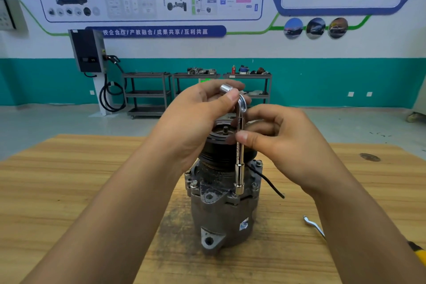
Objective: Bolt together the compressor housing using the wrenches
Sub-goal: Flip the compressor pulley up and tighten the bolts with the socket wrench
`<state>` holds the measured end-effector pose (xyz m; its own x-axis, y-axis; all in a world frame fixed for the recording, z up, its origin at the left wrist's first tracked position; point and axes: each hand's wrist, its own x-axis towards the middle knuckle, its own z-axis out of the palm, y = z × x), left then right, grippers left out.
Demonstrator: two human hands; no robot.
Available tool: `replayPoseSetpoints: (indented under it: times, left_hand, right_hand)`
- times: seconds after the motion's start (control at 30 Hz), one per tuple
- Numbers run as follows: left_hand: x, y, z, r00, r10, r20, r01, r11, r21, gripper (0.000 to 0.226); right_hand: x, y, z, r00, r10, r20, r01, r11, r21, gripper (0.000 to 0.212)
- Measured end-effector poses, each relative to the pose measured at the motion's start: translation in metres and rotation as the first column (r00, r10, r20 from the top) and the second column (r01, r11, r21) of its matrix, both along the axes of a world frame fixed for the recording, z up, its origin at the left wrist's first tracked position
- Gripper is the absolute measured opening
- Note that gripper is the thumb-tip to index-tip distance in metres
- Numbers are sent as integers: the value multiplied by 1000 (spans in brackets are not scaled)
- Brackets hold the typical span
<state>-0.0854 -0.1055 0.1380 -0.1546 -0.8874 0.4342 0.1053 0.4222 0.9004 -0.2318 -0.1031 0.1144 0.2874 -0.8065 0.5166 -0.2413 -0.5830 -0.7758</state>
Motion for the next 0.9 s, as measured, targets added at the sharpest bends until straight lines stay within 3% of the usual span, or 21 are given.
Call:
replayPoseSetpoints:
  times: [0.23,0.5,0.6,0.73,0.9]
  left_hand:
    - [2,1,-4,988,134,73,-125,986,-114,9]
    - [0,1,-6,970,237,54,-223,955,-197,6]
    - [-2,2,-9,968,245,50,-231,952,-203,5]
    - [-3,2,-10,963,265,51,-248,944,-218,4]
    - [-5,5,-14,957,288,-27,-286,930,-230,10]
  right_hand:
    - [-3,-3,1,977,-175,-121,157,977,-146,23]
    - [-4,-6,1,977,-132,-166,111,985,-129,6]
    - [-5,-5,2,973,-124,-195,97,985,-142,17]
    - [-4,-5,3,974,-93,-206,67,989,-130,9]
    - [0,-8,-3,984,-47,-175,32,996,-87,19]
